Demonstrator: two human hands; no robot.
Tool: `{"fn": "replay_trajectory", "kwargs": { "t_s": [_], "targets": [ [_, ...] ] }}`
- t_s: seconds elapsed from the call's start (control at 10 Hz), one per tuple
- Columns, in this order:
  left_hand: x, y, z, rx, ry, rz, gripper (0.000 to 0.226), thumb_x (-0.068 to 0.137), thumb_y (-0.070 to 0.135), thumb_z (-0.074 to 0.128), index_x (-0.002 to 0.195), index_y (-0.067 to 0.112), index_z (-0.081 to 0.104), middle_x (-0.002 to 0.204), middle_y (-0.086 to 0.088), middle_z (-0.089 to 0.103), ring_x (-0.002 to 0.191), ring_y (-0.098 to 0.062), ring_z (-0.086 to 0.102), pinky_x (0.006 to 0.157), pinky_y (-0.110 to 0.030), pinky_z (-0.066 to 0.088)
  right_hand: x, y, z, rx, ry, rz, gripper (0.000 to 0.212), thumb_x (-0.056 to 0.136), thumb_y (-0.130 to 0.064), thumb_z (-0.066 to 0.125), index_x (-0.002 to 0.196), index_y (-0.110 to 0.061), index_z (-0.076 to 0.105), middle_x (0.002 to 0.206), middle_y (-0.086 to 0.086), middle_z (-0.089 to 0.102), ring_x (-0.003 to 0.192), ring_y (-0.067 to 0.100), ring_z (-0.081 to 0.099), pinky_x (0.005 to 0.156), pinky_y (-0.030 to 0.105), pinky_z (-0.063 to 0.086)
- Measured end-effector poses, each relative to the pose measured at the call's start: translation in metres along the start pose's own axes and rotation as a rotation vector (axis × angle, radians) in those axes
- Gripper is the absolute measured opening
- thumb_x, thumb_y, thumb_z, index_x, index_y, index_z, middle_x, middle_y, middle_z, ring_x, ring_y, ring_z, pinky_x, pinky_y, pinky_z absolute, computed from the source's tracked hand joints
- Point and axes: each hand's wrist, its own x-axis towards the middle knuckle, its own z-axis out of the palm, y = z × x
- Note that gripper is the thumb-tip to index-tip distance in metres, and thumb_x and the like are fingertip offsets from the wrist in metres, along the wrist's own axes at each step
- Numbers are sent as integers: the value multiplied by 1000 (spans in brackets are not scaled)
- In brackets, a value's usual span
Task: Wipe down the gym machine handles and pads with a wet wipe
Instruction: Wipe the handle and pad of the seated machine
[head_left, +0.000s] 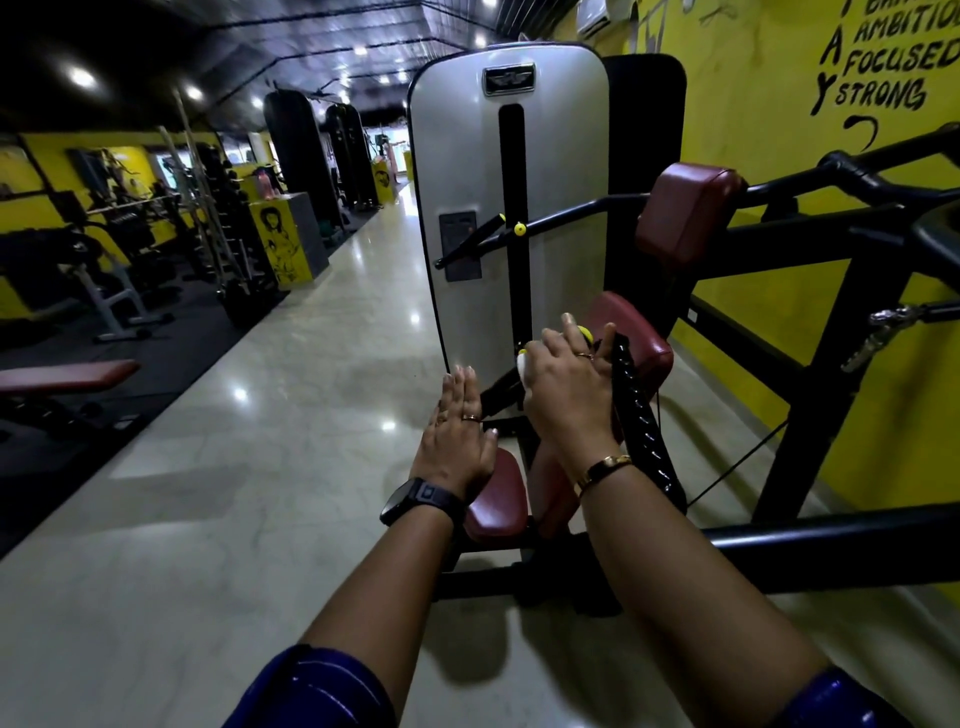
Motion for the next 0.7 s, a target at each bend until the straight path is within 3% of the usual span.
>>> {"fn": "replay_trajectory", "kwargs": {
  "t_s": [0.1,0.2,0.3,0.4,0.5,0.6,0.7],
  "targets": [
    [2,-1,1,14,9,-15,77,101,23,39,141,14,-27,161,-4,-19,144,-10,-22,122,-30,8,-2,-9,8,-44,-96,-76,25,97,-22,43,106,-11,63,123,8,59,143,28,27,115,50,4],
    [4,-1,1,9,-3,-20,74,103,21,37,149,12,-20,162,-2,-19,147,-12,-19,122,-32,12,-6,-16,11,-71,-179,-254,28,92,-11,45,115,-11,61,125,9,57,142,29,26,116,46,-10],
    [4,-2,-1,-18,-15,-27,74,102,23,39,152,12,-15,162,-1,-17,148,-10,-16,119,-28,13,-12,-21,15,-18,-190,-336,23,86,-10,57,107,-14,66,104,7,63,128,28,46,119,46,4],
    [2,-2,0,-15,17,1,77,100,19,42,152,11,-14,162,-2,-17,144,-8,-20,119,-30,14,-11,-13,21,3,-48,-234,14,74,-12,74,80,-23,67,83,-4,62,109,18,54,115,44,5],
    [3,-2,1,-6,-1,-19,76,100,24,41,153,12,-13,163,-4,-14,142,-7,-21,121,-31,13,-6,-2,16,-48,-60,-99,16,83,-12,64,96,-20,70,104,0,67,116,23,53,110,46,21],
    [1,-4,-2,-11,4,-34,75,101,29,41,153,13,-12,163,-4,-12,141,-8,-22,120,-31,14,-2,-6,-8,-125,-185,0,27,91,-10,51,113,-13,66,123,8,62,122,27,49,104,42,32],
    [1,-2,-1,-53,45,-20,77,100,27,42,153,13,-11,163,-3,-11,142,-6,-20,119,-33,17,4,-8,15,-102,-54,-19,26,94,-8,50,116,-9,63,124,11,60,128,30,45,111,39,17]
  ]
}}
